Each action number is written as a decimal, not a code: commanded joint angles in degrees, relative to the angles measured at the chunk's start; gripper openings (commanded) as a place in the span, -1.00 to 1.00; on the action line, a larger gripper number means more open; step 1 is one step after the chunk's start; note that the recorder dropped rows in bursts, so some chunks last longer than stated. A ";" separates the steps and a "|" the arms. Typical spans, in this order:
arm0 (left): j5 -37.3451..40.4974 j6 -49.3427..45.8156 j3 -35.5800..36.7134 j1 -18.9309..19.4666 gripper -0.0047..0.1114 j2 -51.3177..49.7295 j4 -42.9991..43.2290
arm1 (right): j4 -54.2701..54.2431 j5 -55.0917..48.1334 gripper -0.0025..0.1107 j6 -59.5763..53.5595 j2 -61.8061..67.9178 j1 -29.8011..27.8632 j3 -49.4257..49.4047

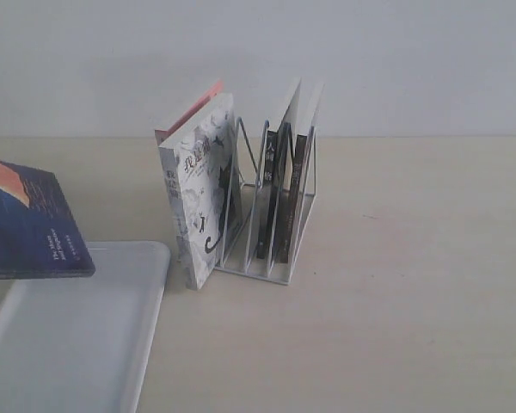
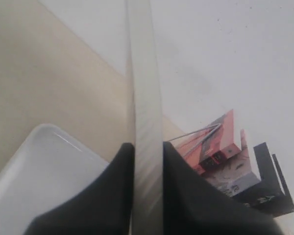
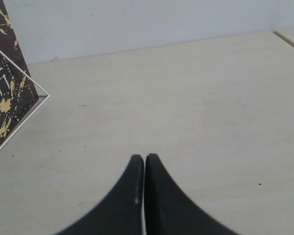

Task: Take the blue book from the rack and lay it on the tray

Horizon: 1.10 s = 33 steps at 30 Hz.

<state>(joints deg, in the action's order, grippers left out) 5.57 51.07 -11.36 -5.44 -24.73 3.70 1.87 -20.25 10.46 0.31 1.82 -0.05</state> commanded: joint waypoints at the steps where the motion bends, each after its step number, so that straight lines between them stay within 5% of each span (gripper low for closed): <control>1: -5.57 3.06 3.93 2.94 -0.84 -0.40 1.06 | 0.13 0.30 -0.96 -0.30 -0.31 -0.11 0.05; 20: -13.48 13.59 10.77 4.25 -0.84 -1.31 1.28 | 0.13 0.75 -0.96 -0.30 -0.31 -0.11 0.05; 23: -14.54 6.40 10.77 4.25 -0.84 -5.96 1.61 | 0.13 0.75 -0.96 -0.30 -0.31 -0.11 0.05; 33: -26.43 7.42 9.71 4.25 -0.84 -18.61 1.19 | 0.13 0.75 -0.96 -0.30 -0.31 -0.11 0.05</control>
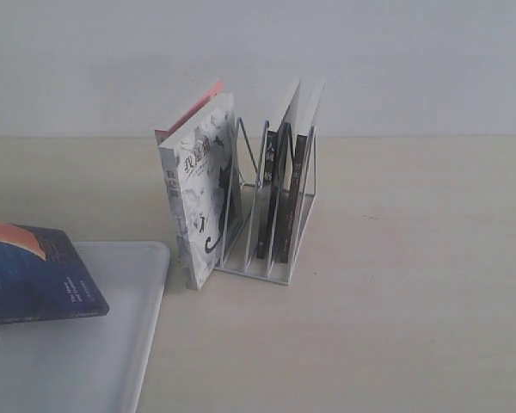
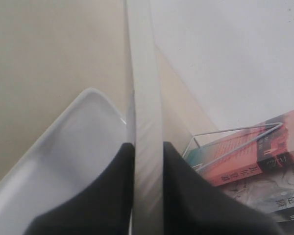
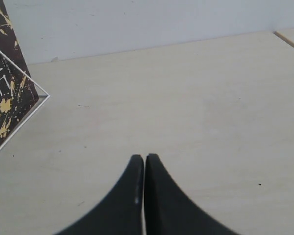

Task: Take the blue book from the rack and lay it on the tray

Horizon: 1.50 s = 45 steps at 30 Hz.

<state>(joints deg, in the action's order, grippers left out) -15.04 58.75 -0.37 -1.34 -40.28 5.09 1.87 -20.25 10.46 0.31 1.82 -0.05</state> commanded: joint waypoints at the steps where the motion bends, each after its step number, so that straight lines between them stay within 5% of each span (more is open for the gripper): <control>1: -6.08 -0.26 -1.71 0.15 -0.84 -4.30 -0.20 | 0.13 0.77 -0.96 -0.40 -0.31 -0.11 0.05; 12: -7.83 -7.69 -2.74 0.15 -0.84 -15.11 -8.43 | 0.13 0.77 -0.96 -0.29 -0.31 -0.11 0.05; 32: -6.13 -9.93 -2.74 0.15 -0.84 -15.74 -9.64 | 0.13 0.77 -0.96 -0.29 -0.31 -0.11 0.05; 40: -5.71 -5.41 -2.74 0.15 -0.84 -15.74 6.99 | 0.13 0.28 -0.96 -0.29 -0.31 -0.11 0.05; 45: -3.51 -2.82 -2.74 0.15 -0.84 -15.74 7.36 | 0.13 0.28 -0.96 -0.29 -0.31 -0.11 0.05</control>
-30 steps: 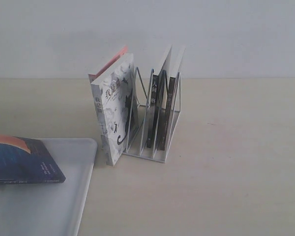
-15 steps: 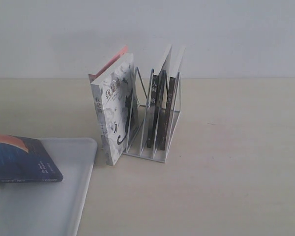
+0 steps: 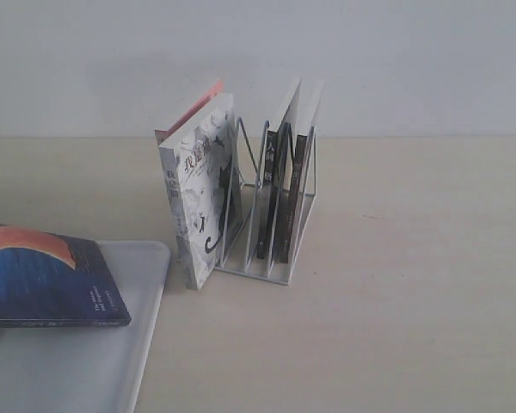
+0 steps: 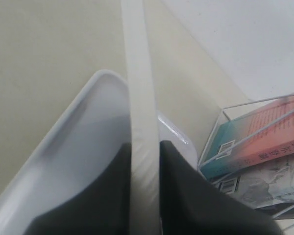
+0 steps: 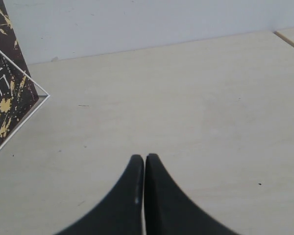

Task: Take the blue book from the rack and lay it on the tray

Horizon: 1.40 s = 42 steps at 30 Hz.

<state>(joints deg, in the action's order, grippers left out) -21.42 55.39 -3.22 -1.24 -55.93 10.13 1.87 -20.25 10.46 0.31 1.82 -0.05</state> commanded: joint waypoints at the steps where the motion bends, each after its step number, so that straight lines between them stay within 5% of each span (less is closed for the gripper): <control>1: 2.88 0.54 0.11 0.05 -0.84 -0.09 1.39 | 0.13 0.28 -0.96 -0.29 -0.31 -0.11 0.05; 23: -0.63 14.13 0.11 0.05 -0.83 -0.09 10.68 | 0.13 0.28 -0.96 -0.29 -0.31 -0.11 0.05; 33: -1.30 14.27 0.11 0.05 -0.03 -0.09 12.19 | 0.13 0.28 -0.96 -0.29 -0.31 -0.11 0.05; 42: -1.30 17.51 0.11 0.05 0.01 -0.09 24.09 | 0.13 0.28 -0.96 -0.29 -0.31 -0.11 0.05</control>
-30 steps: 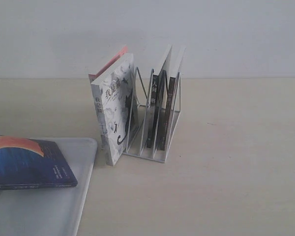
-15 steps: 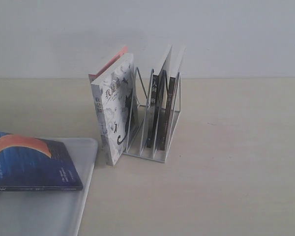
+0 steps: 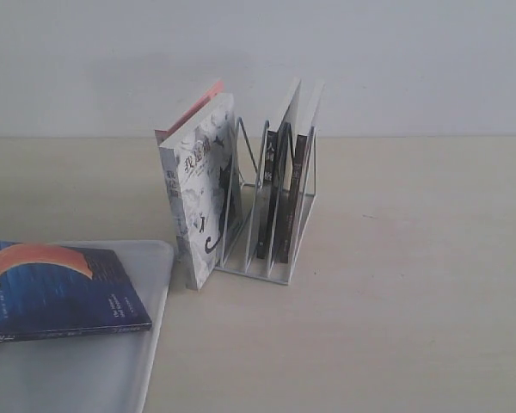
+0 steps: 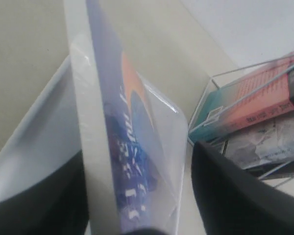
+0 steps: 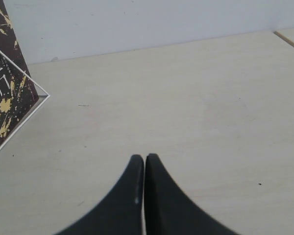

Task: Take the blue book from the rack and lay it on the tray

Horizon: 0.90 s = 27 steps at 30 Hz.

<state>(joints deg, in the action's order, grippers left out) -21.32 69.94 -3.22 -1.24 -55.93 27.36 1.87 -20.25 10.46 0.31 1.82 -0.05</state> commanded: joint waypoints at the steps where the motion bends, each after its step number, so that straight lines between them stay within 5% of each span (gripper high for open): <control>1: -1.41 4.17 0.11 0.05 0.01 -0.09 8.76 | 0.13 0.28 -0.96 -0.29 -0.31 -0.11 0.05; 14: -6.18 18.61 0.11 0.05 0.01 -0.09 36.46 | 0.13 0.71 -0.96 -0.29 -0.31 -0.11 0.05; 27: -9.18 24.26 0.11 0.05 0.01 -0.09 51.59 | 0.13 0.69 -0.96 -0.29 -0.31 -0.11 0.05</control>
<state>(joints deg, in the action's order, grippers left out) -29.05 91.81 -3.22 -1.24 -55.93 76.85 1.87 -20.25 10.46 0.31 1.82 -0.05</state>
